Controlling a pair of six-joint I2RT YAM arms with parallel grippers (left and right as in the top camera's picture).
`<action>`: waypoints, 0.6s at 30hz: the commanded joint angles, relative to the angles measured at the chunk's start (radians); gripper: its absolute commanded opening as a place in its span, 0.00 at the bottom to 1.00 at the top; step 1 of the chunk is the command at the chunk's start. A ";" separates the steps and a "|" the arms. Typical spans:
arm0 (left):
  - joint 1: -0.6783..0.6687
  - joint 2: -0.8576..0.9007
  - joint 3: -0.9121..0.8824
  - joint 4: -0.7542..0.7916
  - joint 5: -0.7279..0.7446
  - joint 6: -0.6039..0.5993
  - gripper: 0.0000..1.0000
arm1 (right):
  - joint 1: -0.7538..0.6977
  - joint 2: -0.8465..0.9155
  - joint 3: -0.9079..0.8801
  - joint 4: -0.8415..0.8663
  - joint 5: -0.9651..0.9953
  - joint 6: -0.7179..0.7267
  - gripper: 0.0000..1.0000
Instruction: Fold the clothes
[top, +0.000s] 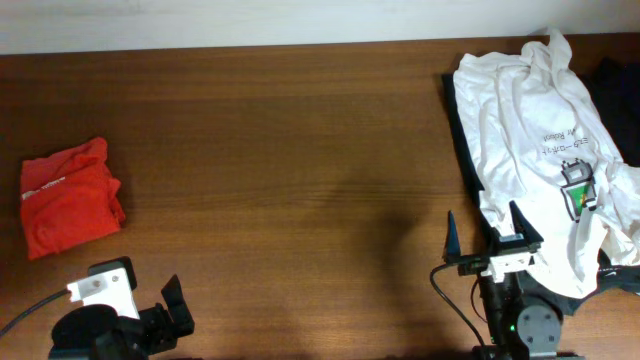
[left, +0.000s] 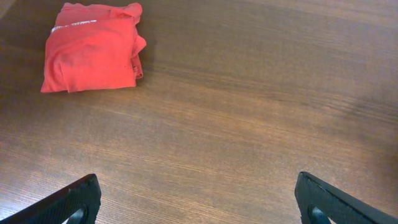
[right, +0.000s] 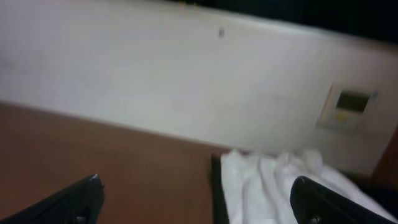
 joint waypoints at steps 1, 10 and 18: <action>0.001 -0.004 -0.002 0.002 -0.008 -0.009 0.99 | 0.003 -0.011 -0.005 -0.119 0.012 -0.013 0.99; 0.001 -0.004 -0.002 0.002 -0.008 -0.009 0.99 | 0.005 -0.008 -0.005 -0.186 0.013 -0.005 0.99; 0.001 -0.004 -0.002 0.002 -0.008 -0.009 0.99 | 0.005 -0.008 -0.005 -0.186 0.013 -0.005 0.99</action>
